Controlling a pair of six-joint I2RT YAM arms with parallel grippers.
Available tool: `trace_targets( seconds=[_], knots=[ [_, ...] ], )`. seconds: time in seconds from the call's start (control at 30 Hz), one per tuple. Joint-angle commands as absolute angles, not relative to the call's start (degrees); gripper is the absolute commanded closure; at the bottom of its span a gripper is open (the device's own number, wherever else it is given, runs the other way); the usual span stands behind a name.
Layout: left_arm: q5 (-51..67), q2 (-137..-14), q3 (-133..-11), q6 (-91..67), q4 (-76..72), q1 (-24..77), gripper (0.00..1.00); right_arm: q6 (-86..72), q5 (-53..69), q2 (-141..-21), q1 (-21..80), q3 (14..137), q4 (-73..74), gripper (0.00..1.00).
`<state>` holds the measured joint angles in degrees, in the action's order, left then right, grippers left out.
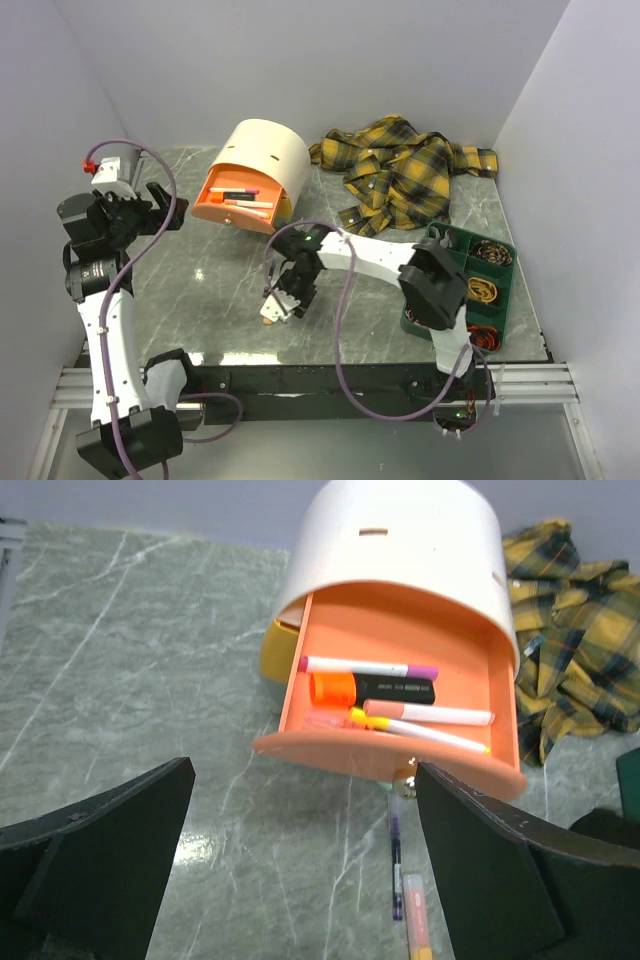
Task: Sort the stationery into containers
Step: Pick up the pen from the center of the board.
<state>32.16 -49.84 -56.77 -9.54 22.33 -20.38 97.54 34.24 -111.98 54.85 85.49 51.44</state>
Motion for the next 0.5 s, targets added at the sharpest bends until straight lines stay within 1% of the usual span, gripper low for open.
trace_targets(
  seconds=[0.0,0.47],
  knots=[
    [32.25,-49.40,-61.00,-12.04,19.42,-20.74,0.01,102.57,31.73,-116.19,57.74,91.49,53.62,0.47],
    [32.70,-44.56,-58.97,-12.13,23.99,-18.72,0.01,101.69,27.69,-126.37,60.03,102.47,55.19,0.46]
  ],
)
